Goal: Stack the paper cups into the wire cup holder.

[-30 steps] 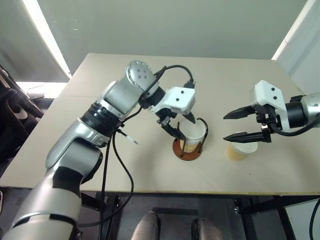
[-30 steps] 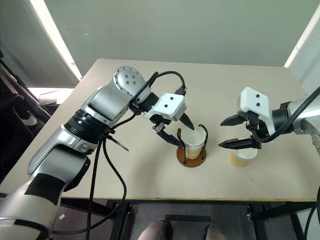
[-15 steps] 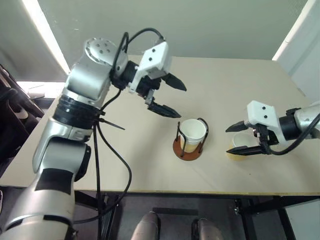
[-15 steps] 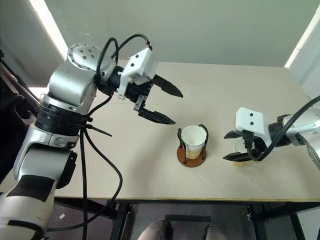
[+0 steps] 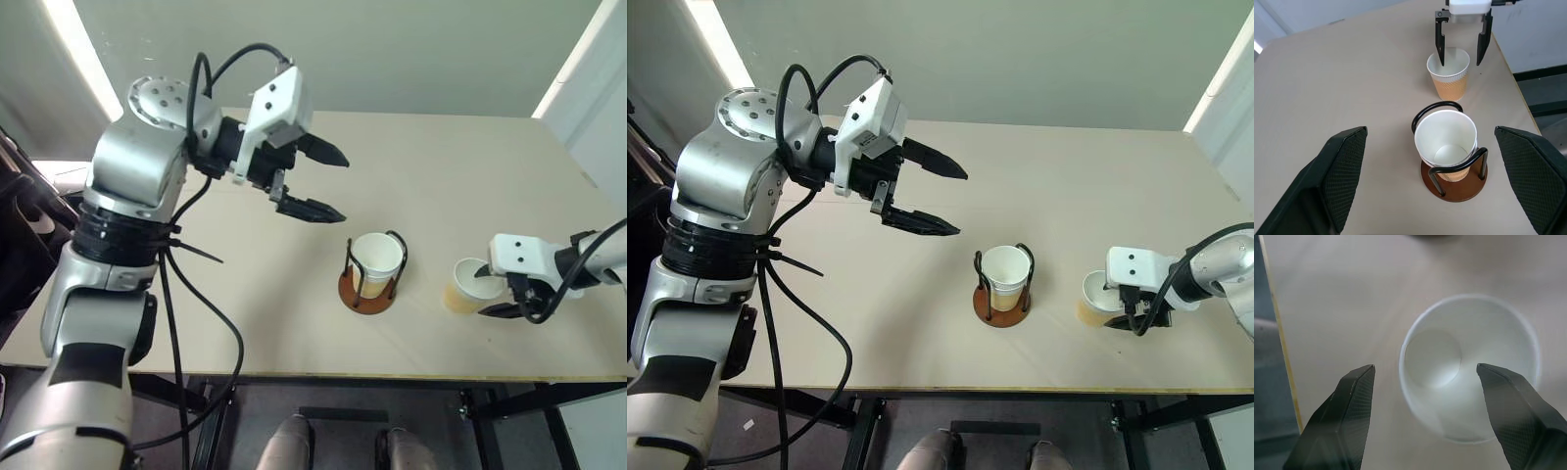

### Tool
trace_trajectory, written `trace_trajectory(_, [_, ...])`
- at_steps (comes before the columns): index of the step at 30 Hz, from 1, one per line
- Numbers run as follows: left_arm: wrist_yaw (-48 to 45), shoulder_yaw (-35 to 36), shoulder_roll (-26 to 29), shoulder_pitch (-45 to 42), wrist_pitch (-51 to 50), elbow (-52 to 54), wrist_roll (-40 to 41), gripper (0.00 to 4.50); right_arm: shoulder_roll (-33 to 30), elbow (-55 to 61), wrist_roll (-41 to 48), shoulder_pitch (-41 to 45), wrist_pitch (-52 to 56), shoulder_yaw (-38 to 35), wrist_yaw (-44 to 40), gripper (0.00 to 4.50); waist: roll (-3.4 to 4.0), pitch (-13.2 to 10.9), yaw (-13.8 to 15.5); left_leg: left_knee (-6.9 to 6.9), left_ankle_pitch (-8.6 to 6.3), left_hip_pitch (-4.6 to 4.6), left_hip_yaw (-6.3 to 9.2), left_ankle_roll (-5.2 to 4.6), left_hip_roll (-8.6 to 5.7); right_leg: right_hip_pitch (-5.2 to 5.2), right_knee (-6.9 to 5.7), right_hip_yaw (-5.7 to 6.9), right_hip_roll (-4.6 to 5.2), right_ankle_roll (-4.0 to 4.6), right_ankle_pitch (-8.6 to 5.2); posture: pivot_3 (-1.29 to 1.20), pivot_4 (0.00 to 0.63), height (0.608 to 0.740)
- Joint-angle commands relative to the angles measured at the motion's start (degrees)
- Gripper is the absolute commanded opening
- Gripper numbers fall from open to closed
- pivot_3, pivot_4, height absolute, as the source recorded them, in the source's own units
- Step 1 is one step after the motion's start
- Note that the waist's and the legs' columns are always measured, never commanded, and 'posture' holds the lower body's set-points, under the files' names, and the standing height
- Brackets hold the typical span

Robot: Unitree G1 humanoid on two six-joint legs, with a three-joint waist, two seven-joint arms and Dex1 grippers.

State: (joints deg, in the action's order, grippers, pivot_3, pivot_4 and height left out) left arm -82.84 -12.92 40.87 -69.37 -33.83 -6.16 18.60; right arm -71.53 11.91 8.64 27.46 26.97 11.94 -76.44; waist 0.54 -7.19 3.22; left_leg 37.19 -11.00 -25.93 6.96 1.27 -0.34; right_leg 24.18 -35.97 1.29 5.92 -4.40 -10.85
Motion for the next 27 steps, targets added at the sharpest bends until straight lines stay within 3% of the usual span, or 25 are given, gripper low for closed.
trace_trajectory(1, [1.00,2.24,0.94,0.16,-0.51,2.48,0.83,4.46,0.79,-0.14,-2.75,0.33,-2.37,0.72,-0.16,3.46,0.00,0.00,-0.09,0.00,0.00,0.01,0.00,0.00,0.00,0.00,0.00,0.00,0.00,0.00,0.00,0.00,0.150,0.740])
trace_trajectory(3, [1.30,2.17,1.03,0.37,-0.57,2.74,0.76,4.46,1.45,-0.60,-4.00,0.51,-3.30,1.23,-0.25,3.46,0.00,0.00,-0.08,0.00,0.00,0.01,0.00,0.00,0.00,0.00,-0.02,0.00,0.00,0.00,0.00,0.00,0.150,0.740])
trace_trajectory(5, [1.47,2.06,1.27,0.75,-0.37,2.88,0.49,4.50,2.47,-0.64,-5.23,0.82,-4.36,1.99,-0.28,2.94,0.00,0.00,-0.08,0.00,0.00,0.02,0.02,-0.01,0.00,0.00,-0.02,0.00,0.00,0.00,0.00,0.00,0.150,0.740])
trace_trajectory(13, [1.99,2.56,3.24,3.42,-1.29,4.25,0.48,4.50,4.65,-0.01,-6.13,3.40,-4.85,1.70,-1.96,0.06,0.01,0.00,-0.23,0.00,-0.01,0.04,0.01,-0.03,0.01,-0.02,-0.02,0.00,0.00,0.01,0.00,0.00,0.150,0.740])
trace_trajectory(20, [1.87,3.20,8.87,10.03,-2.41,7.56,0.48,4.50,5.27,5.23,-1.77,10.06,0.12,-0.85,-4.84,0.02,0.02,0.01,-0.71,-0.07,0.03,0.08,0.01,0.05,0.01,0.00,-0.03,-0.01,-0.01,0.09,-0.04,0.00,0.150,0.740])
trace_trajectory(27, [3.04,3.89,11.39,11.91,-1.86,6.89,-0.27,4.50,10.20,5.95,-1.18,25.00,3.54,2.44,-6.91,0.02,0.03,0.02,-1.05,-0.07,0.01,0.14,0.09,0.00,0.01,-0.01,-0.12,0.02,-0.03,0.71,-0.36,0.00,0.150,0.740])
